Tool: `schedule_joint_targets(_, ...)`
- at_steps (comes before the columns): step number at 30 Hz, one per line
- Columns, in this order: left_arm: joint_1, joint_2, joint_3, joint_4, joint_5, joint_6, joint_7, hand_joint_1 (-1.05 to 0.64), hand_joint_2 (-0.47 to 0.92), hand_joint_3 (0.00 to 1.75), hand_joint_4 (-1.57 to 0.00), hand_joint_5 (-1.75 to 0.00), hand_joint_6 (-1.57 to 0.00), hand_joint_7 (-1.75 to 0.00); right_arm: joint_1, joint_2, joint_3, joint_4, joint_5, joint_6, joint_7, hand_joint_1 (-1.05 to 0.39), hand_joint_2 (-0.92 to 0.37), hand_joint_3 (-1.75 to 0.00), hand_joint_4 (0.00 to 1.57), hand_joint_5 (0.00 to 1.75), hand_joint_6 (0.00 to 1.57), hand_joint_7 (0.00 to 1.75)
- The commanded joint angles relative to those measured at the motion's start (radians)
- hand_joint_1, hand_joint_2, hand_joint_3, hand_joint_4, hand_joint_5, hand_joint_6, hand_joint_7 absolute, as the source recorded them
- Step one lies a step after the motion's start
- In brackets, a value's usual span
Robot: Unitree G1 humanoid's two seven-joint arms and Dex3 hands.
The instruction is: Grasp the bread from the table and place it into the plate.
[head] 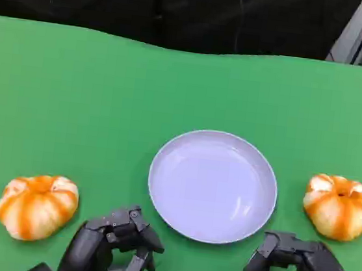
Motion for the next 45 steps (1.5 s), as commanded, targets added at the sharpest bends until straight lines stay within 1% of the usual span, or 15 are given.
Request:
schedule_joint_targets(1, -0.006, 0.012, 0.005, 0.003, -0.005, -0.012, 0.002, -0.08, 0.65, 0.98, -0.84, -1.53, -0.90, -1.19, -0.005, -0.010, -0.010, 0.010, 0.017, -0.005, 0.005, -0.14, -0.62, -0.94, 0.80, 1.50, 0.84, 1.19)
schedule_joint_targets(12, -0.004, 0.012, 0.006, -0.001, -0.014, -0.010, 0.000, -0.08, 0.65, 0.97, -0.83, -1.53, -0.90, -1.19, -0.007, -0.010, -0.011, 0.014, 0.009, -0.012, 0.000, -0.14, -0.63, -0.93, 0.80, 1.50, 0.84, 1.20)
schedule_joint_targets(14, -0.009, 0.010, 0.010, 0.011, -0.019, -0.023, -0.001, -0.08, 0.70, 0.87, -0.88, -1.36, -0.94, -1.02, -0.007, -0.010, -0.010, 0.013, 0.006, -0.013, -0.002, -0.14, -0.63, -0.94, 0.80, 1.50, 0.84, 1.20)
schedule_joint_targets(16, -0.008, 0.008, 0.014, 0.010, -0.021, -0.020, 0.004, -0.08, 0.72, 0.83, -0.90, -1.31, -0.96, -0.95, -0.007, -0.010, -0.010, 0.012, 0.008, -0.010, 0.000, -0.14, -0.62, -0.95, 0.80, 1.50, 0.83, 1.21)
schedule_joint_targets(17, -0.007, 0.006, 0.017, 0.008, -0.021, -0.016, 0.009, -0.12, 0.75, 0.74, -1.00, -0.90, -1.02, -0.60, -0.007, -0.011, -0.010, 0.011, 0.011, -0.008, 0.002, -0.14, -0.62, -0.95, 0.80, 1.50, 0.83, 1.21)
schedule_joint_targets(19, 0.000, 0.001, 0.022, -0.008, -0.027, 0.004, 0.015, -0.17, 0.79, 0.60, -1.16, -0.36, -1.14, -0.16, -0.005, -0.012, -0.009, 0.008, 0.007, -0.004, -0.001, -0.14, -0.62, -0.95, 0.80, 1.49, 0.84, 1.20)
schedule_joint_targets(21, 0.004, -0.002, 0.026, -0.022, -0.032, 0.019, 0.016, -0.18, 0.80, 0.56, -1.22, -0.19, -1.16, -0.05, -0.005, -0.012, -0.009, 0.007, 0.004, -0.006, -0.003, -0.14, -0.62, -0.95, 0.80, 1.48, 0.84, 1.20)
schedule_joint_targets(23, 0.010, -0.006, 0.027, -0.040, -0.049, 0.040, 0.008, -0.18, 0.82, 0.47, -1.13, -0.04, -1.06, -0.01, -0.007, -0.011, -0.009, 0.013, 0.007, -0.012, 0.000, -0.13, -0.62, -0.96, 0.80, 1.48, 0.84, 1.20)
schedule_joint_targets(24, 0.015, -0.007, 0.025, -0.056, -0.070, 0.063, -0.007, -0.18, 0.83, 0.44, -1.11, -0.02, -1.03, -0.01, -0.008, -0.011, -0.010, 0.015, 0.005, -0.015, -0.001, -0.13, -0.62, -0.96, 0.80, 1.48, 0.84, 1.20)
schedule_joint_targets(28, 0.031, 0.000, 0.017, -0.112, -0.131, 0.128, -0.058, -0.18, 0.90, 0.30, -0.85, 0.00, -0.85, 0.00, -0.008, -0.012, -0.009, 0.015, 0.006, -0.012, -0.001, -0.14, -0.62, -0.96, 0.81, 1.48, 0.83, 1.20)
schedule_joint_targets(31, 0.037, 0.002, 0.018, -0.130, -0.142, 0.145, -0.072, -0.19, 0.92, 0.23, -0.80, 0.00, -0.80, 0.00, -0.007, -0.011, -0.009, 0.014, 0.009, -0.009, 0.001, -0.14, -0.62, -0.95, 0.81, 1.48, 0.83, 1.19)
schedule_joint_targets(35, 0.040, 0.021, 0.017, -0.194, -0.196, 0.173, -0.142, -0.40, 0.92, 0.19, -0.58, 0.00, -0.55, 0.00, -0.011, -0.010, -0.009, 0.020, 0.003, -0.018, -0.004, -0.13, -0.62, -0.95, 0.81, 1.48, 0.84, 1.19)
schedule_joint_targets(37, 0.039, 0.037, 0.024, -0.217, -0.188, 0.160, -0.153, -0.55, 0.92, 0.26, -0.53, 0.00, -0.49, 0.00, -0.010, -0.011, -0.010, 0.022, 0.004, -0.015, -0.003, -0.12, -0.62, -0.95, 0.81, 1.48, 0.84, 1.19)
schedule_joint_targets(41, 0.032, 0.069, 0.053, -0.263, -0.196, 0.136, -0.160, -0.73, 0.92, 0.32, -0.49, 0.00, -0.44, 0.00, -0.011, -0.012, -0.011, 0.027, 0.007, -0.018, 0.000, -0.12, -0.62, -0.95, 0.81, 1.48, 0.84, 1.19)
schedule_joint_targets(45, 0.029, 0.103, 0.074, -0.296, -0.203, 0.144, -0.165, -0.76, 0.92, 0.32, -0.45, 0.00, -0.42, 0.00, -0.010, -0.013, -0.011, 0.027, 0.011, -0.016, 0.005, -0.12, -0.63, -0.95, 0.81, 1.48, 0.84, 1.20)
